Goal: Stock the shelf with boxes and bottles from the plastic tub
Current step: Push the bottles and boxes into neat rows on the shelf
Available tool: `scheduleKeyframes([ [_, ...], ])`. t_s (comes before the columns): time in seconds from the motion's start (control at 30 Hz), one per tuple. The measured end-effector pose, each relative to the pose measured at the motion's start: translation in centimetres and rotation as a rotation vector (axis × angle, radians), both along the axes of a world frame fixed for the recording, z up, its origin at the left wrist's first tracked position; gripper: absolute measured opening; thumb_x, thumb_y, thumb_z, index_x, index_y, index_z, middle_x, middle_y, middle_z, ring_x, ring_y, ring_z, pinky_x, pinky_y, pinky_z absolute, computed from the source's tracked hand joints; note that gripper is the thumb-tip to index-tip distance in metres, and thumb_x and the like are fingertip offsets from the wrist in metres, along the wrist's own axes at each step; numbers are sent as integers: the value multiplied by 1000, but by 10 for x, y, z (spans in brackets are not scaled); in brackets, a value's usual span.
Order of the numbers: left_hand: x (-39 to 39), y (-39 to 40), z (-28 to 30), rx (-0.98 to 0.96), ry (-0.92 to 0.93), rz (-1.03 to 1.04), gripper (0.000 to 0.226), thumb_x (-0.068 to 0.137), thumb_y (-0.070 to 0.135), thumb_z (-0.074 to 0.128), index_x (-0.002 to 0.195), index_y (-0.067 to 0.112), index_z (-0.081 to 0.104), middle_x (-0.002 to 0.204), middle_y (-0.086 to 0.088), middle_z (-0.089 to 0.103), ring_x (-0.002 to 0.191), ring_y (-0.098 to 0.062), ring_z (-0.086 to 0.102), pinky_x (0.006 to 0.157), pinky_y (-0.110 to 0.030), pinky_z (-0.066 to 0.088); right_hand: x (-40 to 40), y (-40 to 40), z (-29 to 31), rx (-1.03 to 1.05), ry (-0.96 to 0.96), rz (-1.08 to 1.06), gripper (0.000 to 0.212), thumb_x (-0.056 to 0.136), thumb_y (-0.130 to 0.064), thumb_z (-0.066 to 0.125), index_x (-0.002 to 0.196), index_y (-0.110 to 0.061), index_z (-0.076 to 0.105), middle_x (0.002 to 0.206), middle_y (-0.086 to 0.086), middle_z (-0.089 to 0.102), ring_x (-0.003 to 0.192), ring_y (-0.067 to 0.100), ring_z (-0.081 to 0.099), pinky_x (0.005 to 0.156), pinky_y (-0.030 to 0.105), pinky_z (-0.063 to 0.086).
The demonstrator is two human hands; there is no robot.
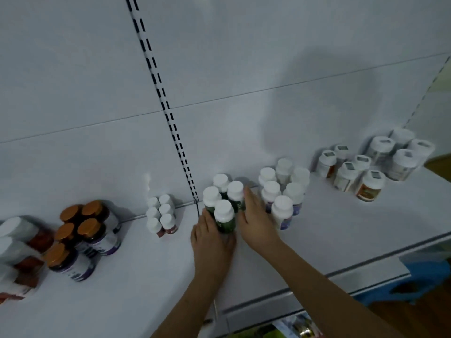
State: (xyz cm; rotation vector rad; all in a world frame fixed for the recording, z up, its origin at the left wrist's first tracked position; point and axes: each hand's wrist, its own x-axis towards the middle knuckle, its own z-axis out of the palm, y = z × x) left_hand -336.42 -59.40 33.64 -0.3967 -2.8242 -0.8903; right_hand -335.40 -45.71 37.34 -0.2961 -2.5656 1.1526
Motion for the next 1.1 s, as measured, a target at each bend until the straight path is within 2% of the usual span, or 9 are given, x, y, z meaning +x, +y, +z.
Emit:
scheduleKeyframes([
  [0.1, -5, 0, 1, -3, 11, 12, 88, 87, 38, 65, 156, 12, 17, 155, -7, 37, 135, -27, 43, 112, -46, 33, -15, 1, -10, -53, 25, 40, 58, 86, -12, 48, 142, -4, 41, 136, 15, 51, 124, 29, 47, 101, 25, 31],
  [0.23, -20, -11, 2, -61, -40, -10, 91, 88, 53, 59, 158, 17, 14, 163, 3, 18, 151, -21, 13, 122, -39, 14, -19, 1, -14, -98, 46, 97, 59, 84, -15, 52, 142, -4, 45, 134, 16, 53, 123, 30, 48, 101, 23, 31],
  [0.33, -40, -19, 6, -44, -36, -32, 77, 81, 56, 55, 147, 20, 38, 148, 3, 46, 138, -24, 40, 110, -46, 38, -22, 1, -14, -133, 74, 132, 54, 87, -13, 61, 140, -6, 47, 132, 12, 54, 122, 27, 49, 99, 17, 30],
  [0.43, -51, -23, 12, 25, 4, -98, 64, 82, 46, 60, 138, 18, 48, 131, 2, 56, 122, -21, 54, 95, -42, 48, -28, -1, -14, -156, 77, 152, 58, 84, -28, 53, 139, -10, 44, 135, 6, 53, 126, 22, 50, 104, 32, 41],
  [0.53, -59, -27, 11, -5, 19, -150, 74, 86, 52, 60, 148, 21, 37, 142, 1, 49, 132, -20, 46, 101, -42, 46, -28, -3, -13, -179, 56, 195, 79, 83, -13, 59, 154, -18, 24, 155, -5, 39, 143, 10, 36, 115, 28, 32],
  [0.67, -62, -33, 3, -51, 9, -175, 84, 88, 61, 51, 156, 22, 22, 156, -1, 35, 144, -20, 34, 112, -44, 36, -27, -3, -15, -196, 28, 193, 91, 83, -10, 62, 158, -25, 11, 160, -12, 28, 145, 2, 28, 115, 21, 27],
  [0.8, -57, -34, -3, -97, 52, -178, 86, 86, 54, 46, 158, 17, 16, 163, 0, 24, 152, -14, 12, 121, -37, 19, -24, -5, -15, -205, 23, 184, 86, 81, -4, 56, 156, -23, 18, 156, -13, 35, 141, 4, 35, 112, 20, 30],
  [0.97, -59, -35, -3, -67, 46, -185, 88, 83, 52, 44, 158, 16, 15, 163, -1, 23, 151, -13, 14, 120, -38, 20, -23, -4, -14, -211, 10, 151, 69, 86, -5, 58, 149, -20, 33, 143, -10, 49, 131, 7, 46, 103, 20, 36],
  [1.1, -59, -35, -3, -25, 66, -179, 87, 86, 48, 55, 158, 18, 16, 162, 2, 25, 150, -12, 18, 120, -36, 22, -23, -2, -16, -230, 57, 169, 59, 87, -16, 59, 143, -24, 42, 138, -12, 54, 130, 3, 49, 108, 27, 40],
])
